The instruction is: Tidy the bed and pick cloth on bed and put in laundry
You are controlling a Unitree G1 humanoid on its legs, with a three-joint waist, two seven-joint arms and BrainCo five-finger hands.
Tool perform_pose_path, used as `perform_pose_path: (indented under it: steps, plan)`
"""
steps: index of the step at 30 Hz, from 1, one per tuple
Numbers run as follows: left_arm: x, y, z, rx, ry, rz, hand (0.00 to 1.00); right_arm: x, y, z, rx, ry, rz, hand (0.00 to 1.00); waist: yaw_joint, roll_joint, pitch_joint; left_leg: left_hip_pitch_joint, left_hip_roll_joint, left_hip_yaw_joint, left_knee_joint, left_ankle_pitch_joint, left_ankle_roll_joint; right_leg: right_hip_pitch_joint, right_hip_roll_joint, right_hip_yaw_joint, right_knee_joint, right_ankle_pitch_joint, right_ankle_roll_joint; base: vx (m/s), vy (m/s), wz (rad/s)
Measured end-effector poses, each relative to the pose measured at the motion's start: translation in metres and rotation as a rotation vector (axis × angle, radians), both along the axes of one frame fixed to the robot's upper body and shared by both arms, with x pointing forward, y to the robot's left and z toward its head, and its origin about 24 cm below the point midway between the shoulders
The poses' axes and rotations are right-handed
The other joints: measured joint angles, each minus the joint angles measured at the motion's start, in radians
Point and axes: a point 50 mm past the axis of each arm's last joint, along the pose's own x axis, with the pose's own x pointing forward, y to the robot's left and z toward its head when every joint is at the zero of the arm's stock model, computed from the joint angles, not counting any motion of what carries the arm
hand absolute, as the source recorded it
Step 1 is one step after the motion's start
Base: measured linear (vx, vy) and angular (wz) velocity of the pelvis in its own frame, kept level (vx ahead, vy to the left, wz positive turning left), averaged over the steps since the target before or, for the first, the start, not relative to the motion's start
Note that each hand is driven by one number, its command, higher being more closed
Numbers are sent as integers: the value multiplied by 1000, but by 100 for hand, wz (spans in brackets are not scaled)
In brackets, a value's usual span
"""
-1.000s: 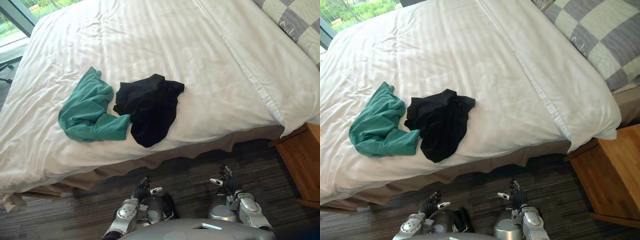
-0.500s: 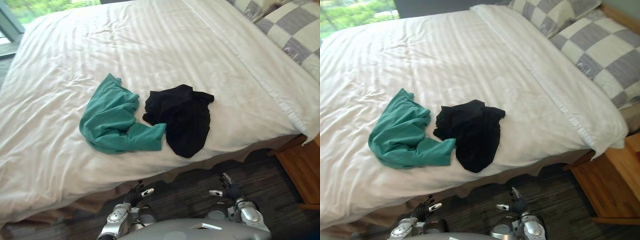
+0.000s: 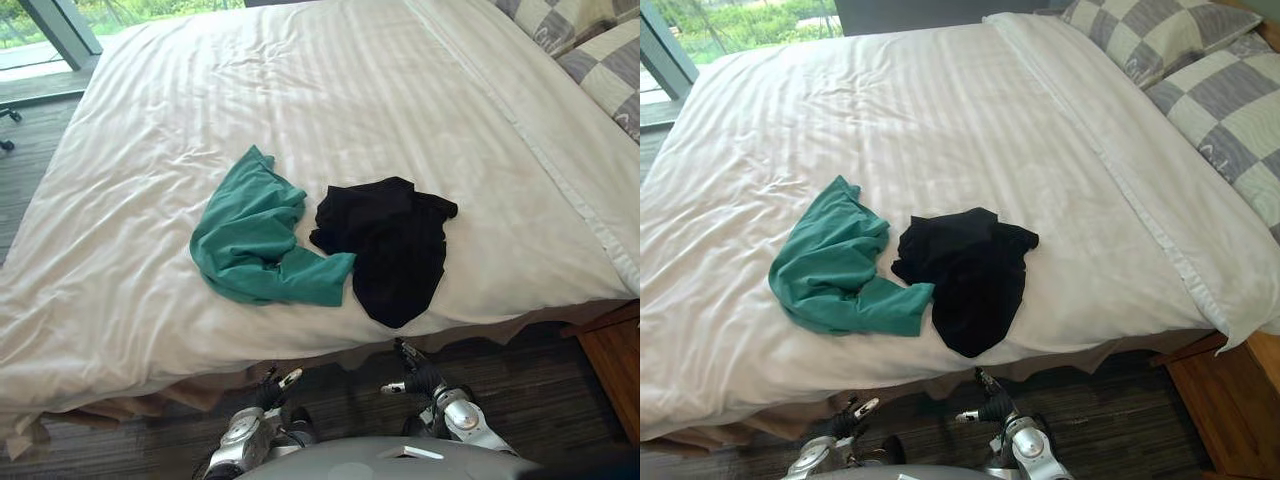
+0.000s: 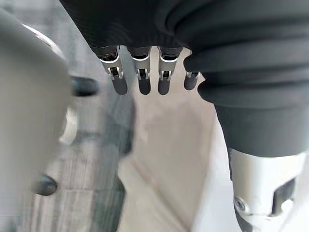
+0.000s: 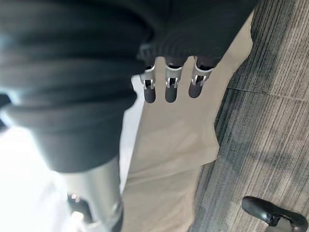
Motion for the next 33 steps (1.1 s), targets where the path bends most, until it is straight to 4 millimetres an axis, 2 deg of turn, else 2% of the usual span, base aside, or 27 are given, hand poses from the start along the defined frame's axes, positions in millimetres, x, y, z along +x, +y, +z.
perform_pose_path:
  steps: [1, 2, 4, 7, 9, 10, 12, 14, 16, 17, 18, 19, 21, 23, 24, 26, 27, 28, 29, 31, 32, 33]
  plan:
    - [-4, 2, -1, 0, 15, 26, 0, -1, 0, -1, -4, 10, -1, 0, 6, 0, 0, 3, -3, -10, -6, 5, 1, 8, -1, -9, -1, -1, 1, -128, 1, 46]
    - [-7, 5, -1, 8, 28, 52, 0, -3, -1, -2, -10, 28, -5, 0, 24, 2, 1, 1, -6, -28, -7, 6, 2, 14, -3, -25, -3, -2, 4, -160, 14, 46]
    - [-11, 8, -1, 19, 30, 79, 0, -4, -5, -5, -5, 54, -37, 0, 32, 0, 0, -6, -14, -56, -8, 12, 7, 27, -10, -57, -7, -11, 14, -156, 10, 52]
    - [-18, 11, -1, 55, 28, 68, 0, -7, -16, -6, 38, 86, -186, 0, 35, 5, -2, -35, -30, -78, -12, 5, 25, 47, -30, -126, -8, -21, 33, -115, 21, 68]
    - [-27, 12, -2, 63, 48, 77, 0, -10, -28, -7, 70, 95, -341, 0, 28, 2, -3, -48, -43, -52, -13, -5, 47, 55, -49, -162, -6, -30, 51, 2, 45, 75]
    - [-35, 11, -4, 68, 66, 92, 0, -16, -37, -9, 98, 112, -479, 0, 24, 4, -4, -47, -52, -49, -13, 1, 55, 63, -61, -167, 2, -35, 59, 66, 75, 65]
    - [-48, 11, -5, 81, 109, 141, 0, -26, -52, -11, 136, 131, -691, 0, 27, 8, -6, -46, -65, -53, -13, 20, 51, 70, -78, -175, 16, -37, 62, 84, 66, 36]
    - [-59, 17, -7, 96, 164, 258, 0, -46, -64, -16, 197, 160, -977, 0, 26, -1, -6, -46, -83, -49, -14, 29, 53, 70, -94, -168, 20, -28, 68, 119, 50, 6]
    - [-61, 20, -7, 101, 177, 349, 0, -62, -71, -20, 216, 183, -1131, 0, 26, -14, -7, -46, -88, -38, -14, 27, 50, 71, -99, -160, 18, -28, 68, 117, 24, -8]
    - [-62, 24, -7, 102, 182, 455, 0, -76, -78, -21, 221, 183, -1258, 0, 26, -26, -7, -43, -88, -22, -14, 25, 47, 71, -100, -153, 18, -28, 67, 123, 5, -18]
    - [-58, 33, -5, 104, 170, 592, 0, -89, -86, -21, 219, 175, -1382, 0, 28, -37, -10, -38, -86, -5, -14, 22, 43, 72, -100, -142, 18, -28, 66, 91, -4, -19]
    - [-57, 39, -3, 107, 161, 667, 0, -95, -91, -20, 215, 163, -1435, 0, 28, -41, -10, -33, -85, 7, -15, 20, 41, 74, -100, -137, 18, -27, 64, 67, -11, -23]
    - [-52, 67, 7, 155, 94, 886, 0, -111, -113, -12, 195, 74, -1604, 0, 28, -52, -14, -6, -77, 38, -15, 12, 30, 88, -97, -129, 18, -23, 57, 42, -22, -28]
    - [-42, 96, 24, 197, -28, 1052, 0, -128, -135, 0, 149, -42, -1713, 0, 27, -47, -28, 0, -59, 62, -16, -10, 24, 93, -90, -119, 23, -21, 52, 8, -33, -19]
    - [-38, 118, 39, 228, -131, 1157, 0, -135, -152, 10, 105, -122, -1760, 0, 32, -45, -34, 11, -45, 90, -16, -29, 22, 93, -87, -109, 26, -12, 39, 20, -14, -30]
    - [-43, 162, 72, 305, -323, 1323, 0, -140, -182, 36, 35, -314, -1806, 0, 33, -41, -58, 12, -36, 114, -16, -30, 20, 73, -76, -108, 33, -6, 29, 32, -8, -32]
    - [-42, 185, 96, 358, -458, 1377, 0, -143, -199, 53, -11, -427, -1821, 0, 30, -46, -64, 12, -37, 114, -16, -30, 19, 74, -77, -108, 34, -6, 29, 28, -10, -8]
    - [-41, 196, 110, 375, -537, 1399, 0, -145, -207, 62, -42, -481, -1823, 0, 30, -49, -67, 11, -38, 113, -16, -32, 21, 73, -78, -108, 35, -6, 29, 0, 0, 0]
    - [-42, 222, 147, 430, -748, 1440, 0, -148, -230, 87, -109, -626, -1829, 0, 30, -57, -81, 9, -40, 115, -16, -36, 25, 70, -80, -108, 35, -6, 28, 34, 12, 0]
    - [-45, 244, 187, 482, -962, 1452, 0, -152, -252, 117, -171, -775, -1819, 0, 32, -64, -99, 8, -42, 118, -16, -39, 25, 68, -82, -108, 37, -6, 28, 51, 13, -2]
    - [-48, 258, 219, 526, -1134, 1434, 0, -155, -269, 140, -217, -879, -1793, 0, 36, -68, -116, 9, -43, 119, -16, -42, 24, 67, -82, -108, 37, -6, 28, 52, 7, -2]
    - [-50, 263, 233, 546, -1203, 1420, 0, -157, -276, 150, -238, -921, -1782, 0, 37, -73, -126, 8, -44, 120, -16, -42, 23, 66, -82, -108, 37, -6, 28, 70, 12, -2]
